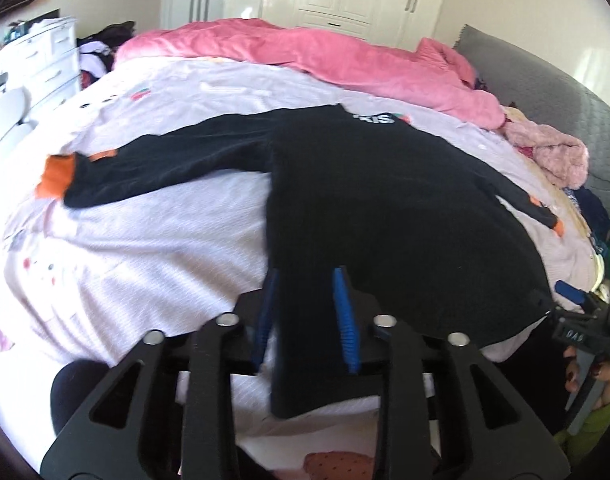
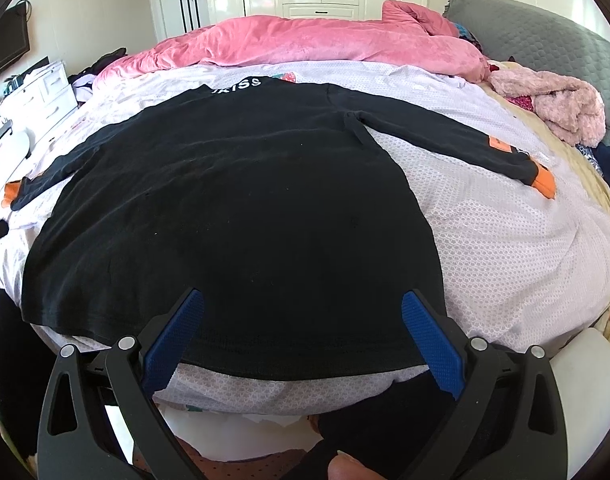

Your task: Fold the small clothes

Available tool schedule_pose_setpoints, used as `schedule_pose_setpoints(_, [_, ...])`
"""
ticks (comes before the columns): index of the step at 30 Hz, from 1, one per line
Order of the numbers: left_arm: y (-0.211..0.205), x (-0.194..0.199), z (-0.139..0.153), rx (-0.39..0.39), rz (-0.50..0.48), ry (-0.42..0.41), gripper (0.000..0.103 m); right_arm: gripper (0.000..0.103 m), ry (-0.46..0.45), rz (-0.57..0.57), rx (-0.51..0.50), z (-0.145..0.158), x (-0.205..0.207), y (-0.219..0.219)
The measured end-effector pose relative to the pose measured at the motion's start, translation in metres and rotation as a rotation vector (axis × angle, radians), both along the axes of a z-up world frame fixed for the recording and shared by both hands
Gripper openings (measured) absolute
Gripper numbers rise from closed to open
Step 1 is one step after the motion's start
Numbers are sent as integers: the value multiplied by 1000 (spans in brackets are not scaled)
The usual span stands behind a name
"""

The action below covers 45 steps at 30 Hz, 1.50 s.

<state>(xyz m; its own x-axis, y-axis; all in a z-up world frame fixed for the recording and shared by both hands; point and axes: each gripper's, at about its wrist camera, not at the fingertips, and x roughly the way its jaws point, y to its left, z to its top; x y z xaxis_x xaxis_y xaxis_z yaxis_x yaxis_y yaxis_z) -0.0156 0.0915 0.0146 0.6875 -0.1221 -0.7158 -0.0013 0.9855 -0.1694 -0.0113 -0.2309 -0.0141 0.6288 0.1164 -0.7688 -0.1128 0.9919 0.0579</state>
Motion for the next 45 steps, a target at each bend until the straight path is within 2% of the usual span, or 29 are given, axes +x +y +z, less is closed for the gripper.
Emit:
schedule_pose_setpoints(3, [-15, 16, -3, -3, -35, 2, 28, 99, -5, 6, -11, 1, 2, 2])
schedule_pose_setpoints(6, [-30, 28, -7, 0, -76, 9, 40, 99, -4, 9, -30, 1, 8, 5])
schedule_pose_setpoints(9, [-42, 42, -9, 19, -95, 10, 44, 99, -12, 27, -36, 5, 14, 7])
schedule_pose_setpoints(12, [-50, 52, -4, 14, -98, 0, 63, 99, -37, 43, -64, 15, 24, 10])
schedule_pose_setpoints(15, [-56, 55, 7, 23, -107, -40, 73, 99, -68, 54, -94, 27, 37, 15])
schedule_pose_setpoints(21, [-60, 71, 17, 56, -84, -54, 94, 99, -106, 40, -60, 46, 65, 20])
schedule_pose_setpoints(25, [-61, 80, 24, 58, -86, -75, 94, 99, -107, 30, -51, 48, 80, 21])
schedule_pose_setpoints(35, [-68, 111, 20, 57, -93, -41, 94, 99, -101, 31, -38, 48, 110, 26])
schedule_pose_setpoints(45, [-79, 139, 26, 51, -97, -28, 94, 99, -110, -12, -4, 64, 145, 7])
